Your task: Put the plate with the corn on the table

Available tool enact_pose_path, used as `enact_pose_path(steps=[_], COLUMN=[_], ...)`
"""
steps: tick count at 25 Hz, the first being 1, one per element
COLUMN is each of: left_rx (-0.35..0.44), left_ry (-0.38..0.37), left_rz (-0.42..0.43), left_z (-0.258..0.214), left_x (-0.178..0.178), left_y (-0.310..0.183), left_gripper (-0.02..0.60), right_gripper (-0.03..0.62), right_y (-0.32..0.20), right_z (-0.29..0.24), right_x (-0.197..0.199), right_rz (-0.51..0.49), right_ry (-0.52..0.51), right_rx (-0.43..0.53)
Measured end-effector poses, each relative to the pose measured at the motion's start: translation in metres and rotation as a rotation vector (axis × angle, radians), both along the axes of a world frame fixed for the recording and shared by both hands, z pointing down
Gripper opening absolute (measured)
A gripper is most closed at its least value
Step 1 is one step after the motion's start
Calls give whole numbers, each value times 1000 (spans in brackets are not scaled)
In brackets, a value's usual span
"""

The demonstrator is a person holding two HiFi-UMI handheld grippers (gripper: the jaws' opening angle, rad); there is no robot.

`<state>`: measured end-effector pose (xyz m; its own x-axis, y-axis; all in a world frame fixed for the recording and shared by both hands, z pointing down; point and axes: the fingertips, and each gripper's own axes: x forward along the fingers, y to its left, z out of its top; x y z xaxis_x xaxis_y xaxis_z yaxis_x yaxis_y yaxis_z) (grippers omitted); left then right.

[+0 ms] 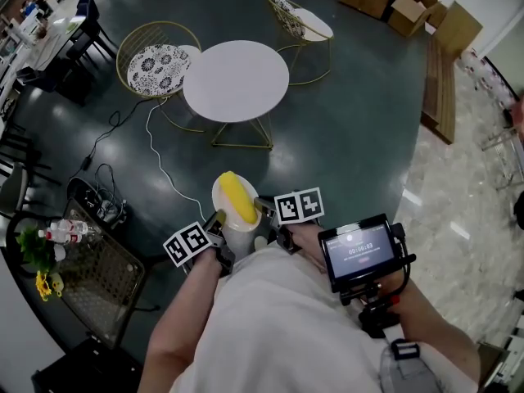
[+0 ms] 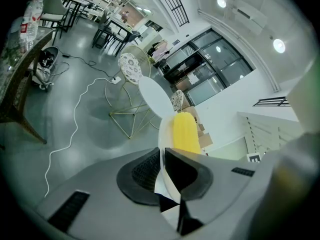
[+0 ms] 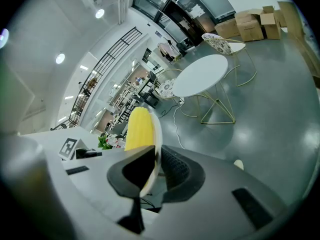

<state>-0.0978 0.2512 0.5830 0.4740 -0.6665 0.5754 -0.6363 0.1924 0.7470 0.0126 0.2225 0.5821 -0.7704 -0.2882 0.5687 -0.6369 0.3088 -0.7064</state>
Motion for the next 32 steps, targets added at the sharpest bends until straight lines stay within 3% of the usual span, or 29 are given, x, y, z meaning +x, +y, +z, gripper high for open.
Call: enact_pose_path(steps=[32], left_rx=[-27], left_ry=[-22], left_rz=[-40], left_z=[4], left_x=[-14], left_y=[-96], left_gripper=[35], right_gripper=[47], right_y=[-100], right_z=[8], right_x=[-16], right_rz=[-38], right_ry=[-4], right_rx=[-34])
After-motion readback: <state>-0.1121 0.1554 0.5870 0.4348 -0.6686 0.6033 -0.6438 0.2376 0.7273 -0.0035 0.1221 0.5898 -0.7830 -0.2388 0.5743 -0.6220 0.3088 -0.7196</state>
